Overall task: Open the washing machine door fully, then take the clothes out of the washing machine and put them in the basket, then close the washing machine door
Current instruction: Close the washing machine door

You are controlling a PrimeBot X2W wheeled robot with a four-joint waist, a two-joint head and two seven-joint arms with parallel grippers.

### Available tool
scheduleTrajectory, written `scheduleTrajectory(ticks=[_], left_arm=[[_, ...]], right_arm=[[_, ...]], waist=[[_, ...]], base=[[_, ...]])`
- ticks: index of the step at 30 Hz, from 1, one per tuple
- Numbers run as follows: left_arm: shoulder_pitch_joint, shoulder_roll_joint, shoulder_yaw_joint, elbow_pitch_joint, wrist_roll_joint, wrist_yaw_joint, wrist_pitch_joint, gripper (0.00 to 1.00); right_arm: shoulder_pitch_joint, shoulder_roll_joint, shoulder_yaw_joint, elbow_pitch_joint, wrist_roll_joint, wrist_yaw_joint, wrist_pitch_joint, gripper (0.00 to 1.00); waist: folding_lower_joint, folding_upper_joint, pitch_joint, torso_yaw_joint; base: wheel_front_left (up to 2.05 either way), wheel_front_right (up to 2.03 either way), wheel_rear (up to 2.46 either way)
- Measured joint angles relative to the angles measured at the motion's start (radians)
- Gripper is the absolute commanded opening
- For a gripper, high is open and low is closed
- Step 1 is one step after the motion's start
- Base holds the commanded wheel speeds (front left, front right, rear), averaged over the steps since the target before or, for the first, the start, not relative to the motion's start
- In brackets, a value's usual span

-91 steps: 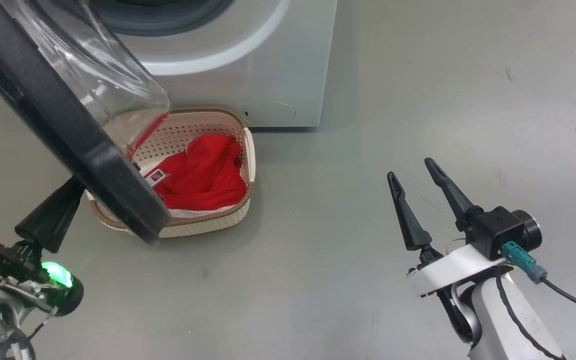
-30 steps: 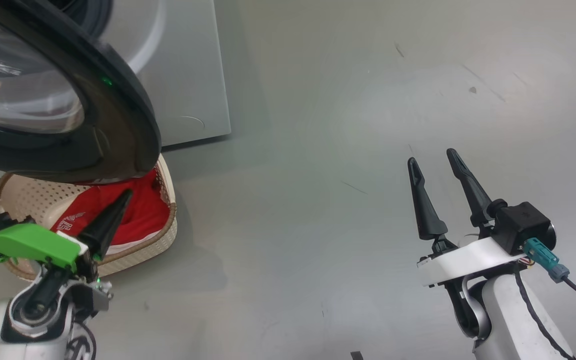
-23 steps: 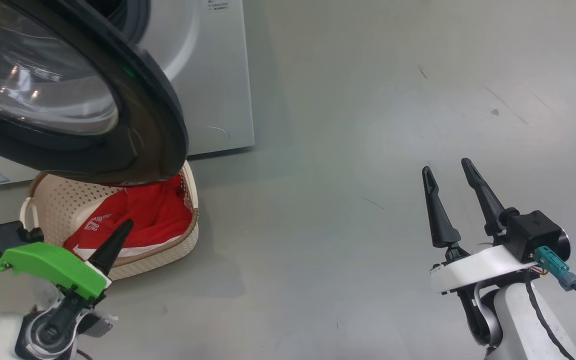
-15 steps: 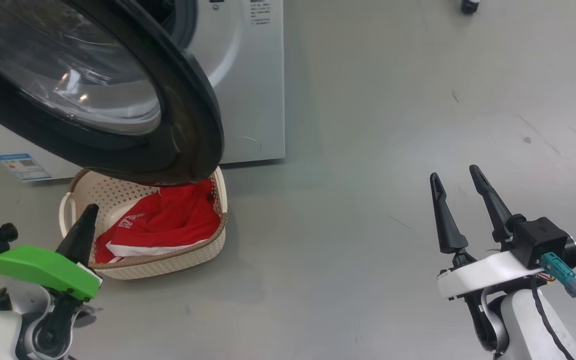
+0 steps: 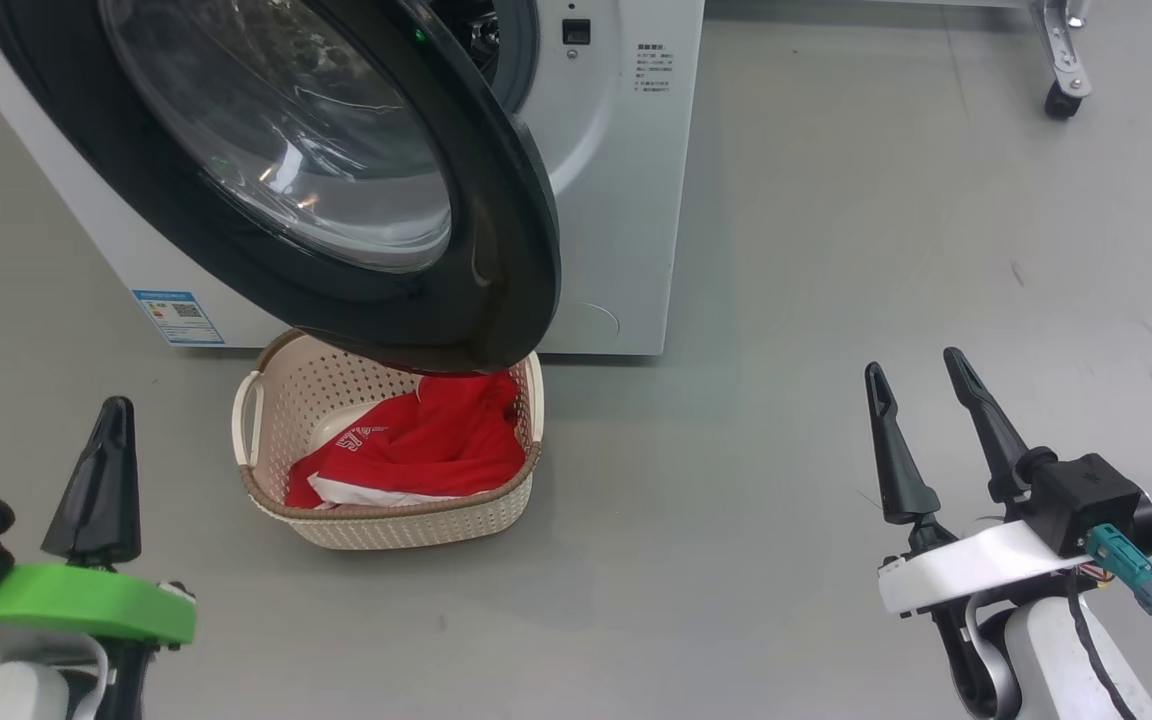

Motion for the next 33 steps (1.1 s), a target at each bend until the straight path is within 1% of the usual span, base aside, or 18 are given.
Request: scheduleTrajectory(ticks=[4,5,6,7,8,13,18,24,33], left_arm=[[0.043,-0.001,-0.012,0.004,0.056,0.023,-0.064,0.00],[0.053,-0.002,-0.016,0.007,0.065,0.028,-0.063,0.16],[0.061,-0.004,-0.021,0.009,0.073,0.036,-0.063,0.49],[0.069,-0.004,-0.027,0.012,0.087,0.039,-0.063,0.90],[0.074,-0.005,-0.030,0.016,0.103,0.044,-0.063,1.00],[0.085,-0.037,-0.030,0.019,0.123,0.062,-0.063,1.00],[0.085,-0.057,-0.035,0.019,0.141,0.062,-0.063,1.00],[0.086,-0.067,-0.038,0.018,0.171,0.062,-0.063,1.00],[0.086,-0.100,-0.013,-0.005,0.202,0.062,-0.063,1.00]], right_arm=[[0.000,0.001,0.010,-0.001,-0.005,0.009,0.000,1.00],[0.000,0.003,0.012,-0.001,-0.006,0.009,0.000,1.00],[0.000,0.004,0.014,-0.001,-0.006,0.010,0.000,1.00],[0.000,0.005,0.014,-0.001,-0.006,0.010,0.000,1.00],[0.000,0.005,0.014,-0.001,-0.006,0.010,0.000,1.00],[0.001,0.005,0.014,-0.001,-0.006,0.010,0.000,1.00],[0.004,0.006,0.014,0.000,-0.006,0.010,0.000,1.00],[0.008,0.009,0.013,0.001,-0.006,0.011,0.000,1.00],[0.012,0.011,0.012,0.001,-0.007,0.017,0.000,1.00]], waist=[[0.0000,0.0000,-0.010,0.023],[0.0000,0.0000,-0.012,0.026],[0.0000,0.0000,-0.014,0.028],[0.0000,0.0000,-0.016,0.029],[0.0000,0.0000,-0.017,0.030],[0.0000,0.0000,-0.021,0.029],[0.0000,0.0000,-0.023,0.027],[0.0000,0.0000,-0.026,0.024],[0.0000,0.0000,-0.028,0.021]], base=[[0.00,0.00,0.00],[0.00,0.00,0.00],[0.00,0.00,0.00],[0.00,0.00,0.00],[0.00,0.00,0.00],[0.00,0.00,0.00],[0.00,0.00,0.00],[0.00,0.00,0.00],[0.00,0.00,0.00]])
